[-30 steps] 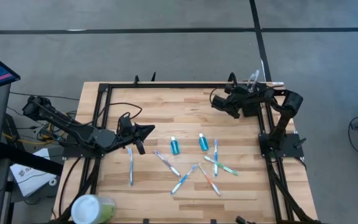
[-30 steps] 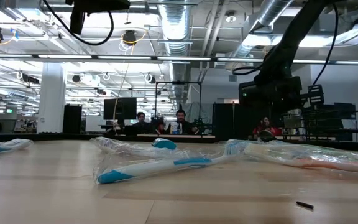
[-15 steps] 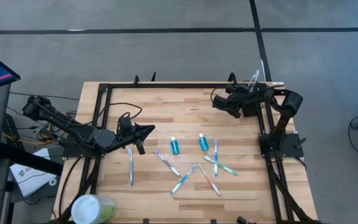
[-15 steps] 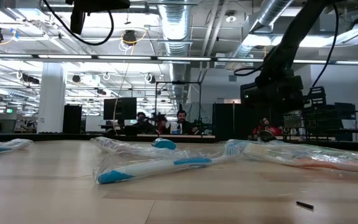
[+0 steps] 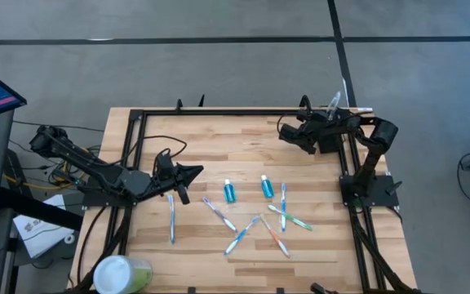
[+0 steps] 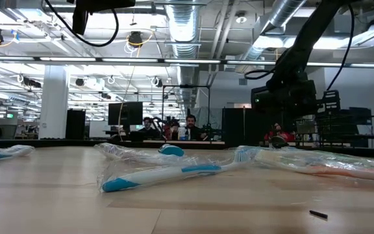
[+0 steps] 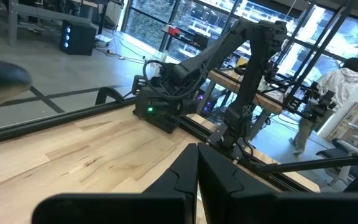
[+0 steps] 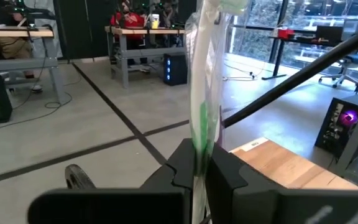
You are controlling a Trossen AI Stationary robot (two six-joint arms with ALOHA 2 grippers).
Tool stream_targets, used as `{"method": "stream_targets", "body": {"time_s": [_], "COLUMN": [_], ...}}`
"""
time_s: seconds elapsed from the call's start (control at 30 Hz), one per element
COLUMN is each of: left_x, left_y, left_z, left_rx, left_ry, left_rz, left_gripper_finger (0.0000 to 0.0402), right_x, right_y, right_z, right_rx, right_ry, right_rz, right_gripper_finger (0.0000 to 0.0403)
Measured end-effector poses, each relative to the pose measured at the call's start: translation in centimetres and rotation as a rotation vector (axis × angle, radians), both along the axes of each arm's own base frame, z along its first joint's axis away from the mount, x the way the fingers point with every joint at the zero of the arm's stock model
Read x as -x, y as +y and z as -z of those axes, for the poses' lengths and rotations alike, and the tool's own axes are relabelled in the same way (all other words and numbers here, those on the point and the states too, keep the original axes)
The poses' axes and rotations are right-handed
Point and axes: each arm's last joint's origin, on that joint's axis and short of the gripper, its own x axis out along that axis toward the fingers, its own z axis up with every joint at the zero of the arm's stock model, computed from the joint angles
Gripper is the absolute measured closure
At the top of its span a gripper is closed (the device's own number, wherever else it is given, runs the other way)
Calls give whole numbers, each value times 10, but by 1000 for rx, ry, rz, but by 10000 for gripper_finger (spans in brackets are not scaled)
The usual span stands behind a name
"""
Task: Pick & Place toothbrushing station
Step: Put the top green toothbrush into the left section of wire organizer
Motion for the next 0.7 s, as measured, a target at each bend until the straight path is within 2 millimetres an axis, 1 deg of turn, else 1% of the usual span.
{"method": "stream_targets", "body": {"time_s": [0.27, 0.57, 0.7], "left_x": [0, 0, 0], "left_y": [0, 0, 0], "left_z": [0, 0, 0], "left_rx": [14, 23, 23], "left_ry": [-8, -12, -12], "left_rz": [-1, 0, 0], "left_gripper_finger": [400, 400, 400], "right_x": [1, 5, 5], "right_y": [-2, -6, -6], "right_z": [0, 1, 1], "right_rx": [2, -5, -7], "right_ry": [-33, -29, -26], "right_rz": [11, 34, 33], "right_gripper_finger": [387, 385, 369]}}
